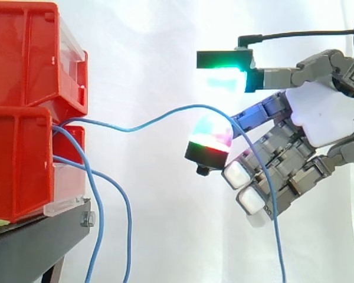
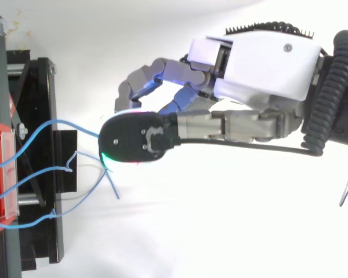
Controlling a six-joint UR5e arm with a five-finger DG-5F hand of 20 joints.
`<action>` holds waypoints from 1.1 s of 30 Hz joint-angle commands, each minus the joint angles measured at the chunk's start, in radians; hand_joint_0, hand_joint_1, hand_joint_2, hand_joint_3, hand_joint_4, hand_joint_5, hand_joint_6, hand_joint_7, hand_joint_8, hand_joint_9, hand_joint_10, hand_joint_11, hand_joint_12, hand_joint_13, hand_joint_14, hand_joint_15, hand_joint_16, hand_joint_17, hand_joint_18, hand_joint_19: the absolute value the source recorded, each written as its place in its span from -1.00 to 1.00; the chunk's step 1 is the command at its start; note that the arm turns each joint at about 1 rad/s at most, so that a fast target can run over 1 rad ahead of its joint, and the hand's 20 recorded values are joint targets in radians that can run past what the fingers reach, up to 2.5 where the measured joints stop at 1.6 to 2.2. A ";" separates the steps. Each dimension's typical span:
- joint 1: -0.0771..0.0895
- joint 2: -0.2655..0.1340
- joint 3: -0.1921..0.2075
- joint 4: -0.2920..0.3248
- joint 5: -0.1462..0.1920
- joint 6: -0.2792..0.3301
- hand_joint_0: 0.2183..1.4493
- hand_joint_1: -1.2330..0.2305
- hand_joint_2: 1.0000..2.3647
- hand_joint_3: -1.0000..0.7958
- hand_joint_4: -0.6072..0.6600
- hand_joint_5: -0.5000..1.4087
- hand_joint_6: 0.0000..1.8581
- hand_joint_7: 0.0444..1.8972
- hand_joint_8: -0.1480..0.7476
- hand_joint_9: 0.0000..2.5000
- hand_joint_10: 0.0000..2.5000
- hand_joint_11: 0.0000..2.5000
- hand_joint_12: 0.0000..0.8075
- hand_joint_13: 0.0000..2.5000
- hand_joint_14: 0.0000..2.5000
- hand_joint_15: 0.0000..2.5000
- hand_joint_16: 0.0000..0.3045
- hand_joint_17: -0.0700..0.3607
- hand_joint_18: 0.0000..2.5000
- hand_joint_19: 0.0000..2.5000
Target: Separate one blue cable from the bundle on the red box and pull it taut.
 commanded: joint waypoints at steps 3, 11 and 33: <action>-0.012 0.000 0.009 -0.014 -0.010 -0.010 -0.51 0.26 -1.00 -0.44 0.08 -0.58 -0.10 -0.02 -0.12 -0.23 -0.99 -0.69 -0.06 -0.36 -0.98 -0.56 -0.73 -0.24 -0.53 -0.70; -0.016 0.000 0.009 -0.014 -0.009 -0.019 -0.43 -0.11 -0.99 -0.28 0.11 -0.60 -0.08 0.03 -0.13 -0.25 -0.99 -0.66 -0.09 -0.36 -0.98 -0.56 -0.74 -0.27 -0.54 -0.70; -0.020 0.002 0.015 -0.049 -0.009 -0.019 -0.35 -0.40 -0.97 0.01 0.04 -0.59 0.01 0.06 -0.10 -0.24 -0.99 -0.65 -0.08 -0.33 -0.98 -0.53 -0.73 -0.24 -0.47 -0.72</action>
